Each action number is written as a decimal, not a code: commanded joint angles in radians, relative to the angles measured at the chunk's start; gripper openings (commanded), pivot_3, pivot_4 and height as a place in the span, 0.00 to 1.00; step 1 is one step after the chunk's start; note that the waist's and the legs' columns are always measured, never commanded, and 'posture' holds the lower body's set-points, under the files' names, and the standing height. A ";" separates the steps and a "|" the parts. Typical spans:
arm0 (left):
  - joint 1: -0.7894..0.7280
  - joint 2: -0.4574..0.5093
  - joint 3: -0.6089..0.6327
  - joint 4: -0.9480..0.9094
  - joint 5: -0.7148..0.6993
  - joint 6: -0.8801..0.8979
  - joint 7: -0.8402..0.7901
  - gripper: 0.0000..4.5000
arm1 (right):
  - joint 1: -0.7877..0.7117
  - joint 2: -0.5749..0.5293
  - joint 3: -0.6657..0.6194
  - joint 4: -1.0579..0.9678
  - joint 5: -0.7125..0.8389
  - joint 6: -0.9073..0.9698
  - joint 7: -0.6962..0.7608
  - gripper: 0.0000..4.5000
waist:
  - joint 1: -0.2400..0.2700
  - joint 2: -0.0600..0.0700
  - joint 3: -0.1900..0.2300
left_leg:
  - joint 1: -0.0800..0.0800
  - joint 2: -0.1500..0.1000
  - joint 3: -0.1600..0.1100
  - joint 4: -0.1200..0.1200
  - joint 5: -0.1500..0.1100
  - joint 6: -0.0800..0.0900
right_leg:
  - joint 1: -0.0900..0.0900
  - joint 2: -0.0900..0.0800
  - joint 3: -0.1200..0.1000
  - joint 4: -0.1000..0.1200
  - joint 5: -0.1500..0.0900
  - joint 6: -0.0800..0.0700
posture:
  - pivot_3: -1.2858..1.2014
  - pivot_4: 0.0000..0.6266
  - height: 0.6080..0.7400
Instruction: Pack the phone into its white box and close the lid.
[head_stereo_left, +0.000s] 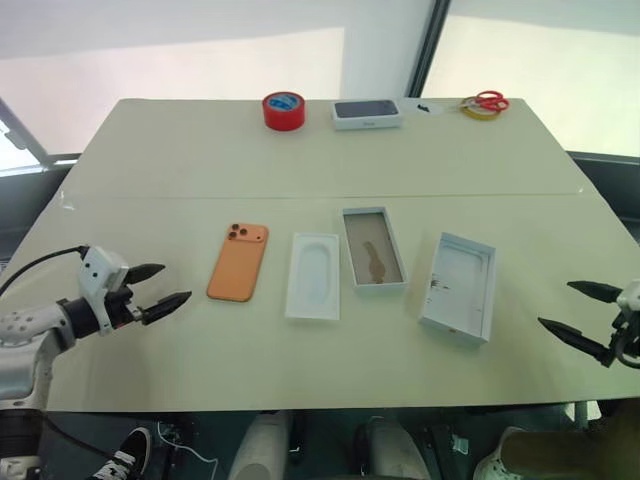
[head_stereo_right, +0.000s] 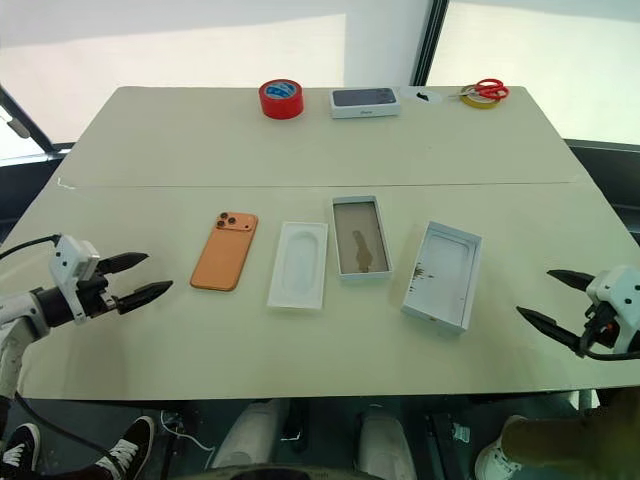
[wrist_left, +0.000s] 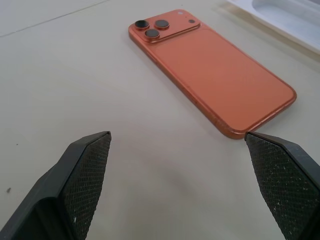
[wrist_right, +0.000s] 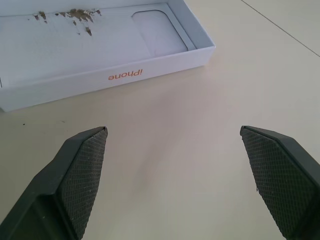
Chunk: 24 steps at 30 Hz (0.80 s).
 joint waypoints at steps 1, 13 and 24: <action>0.003 0.005 0.033 -0.044 -0.020 -0.009 0.008 1.00 | -0.022 -0.021 -0.007 -0.001 0.000 -0.008 -0.002 0.99 | 0.000 0.000 0.000 | 0.000 0.000 0.000 0.000 0.000 0.000 | 0.000 0.000 0.000 0.000 0.000 0.000 | 0.52 0.24 0.96; -0.002 0.015 0.035 -0.061 -0.014 -0.038 0.005 1.00 | -0.057 -0.014 0.029 -0.018 -0.006 0.008 -0.009 0.99 | -0.001 0.001 0.000 | 0.000 0.000 0.000 0.000 0.000 0.000 | 0.000 0.000 0.000 0.000 0.000 0.000 | 0.52 0.24 0.96; -0.074 -0.015 0.006 -0.088 -0.023 -0.024 0.047 1.00 | -0.087 -0.022 0.037 -0.065 0.000 0.045 -0.016 0.99 | 0.000 0.001 0.000 | 0.000 0.000 0.000 -0.001 0.000 0.000 | 0.000 0.000 0.000 0.000 0.001 0.002 | 0.52 0.24 0.96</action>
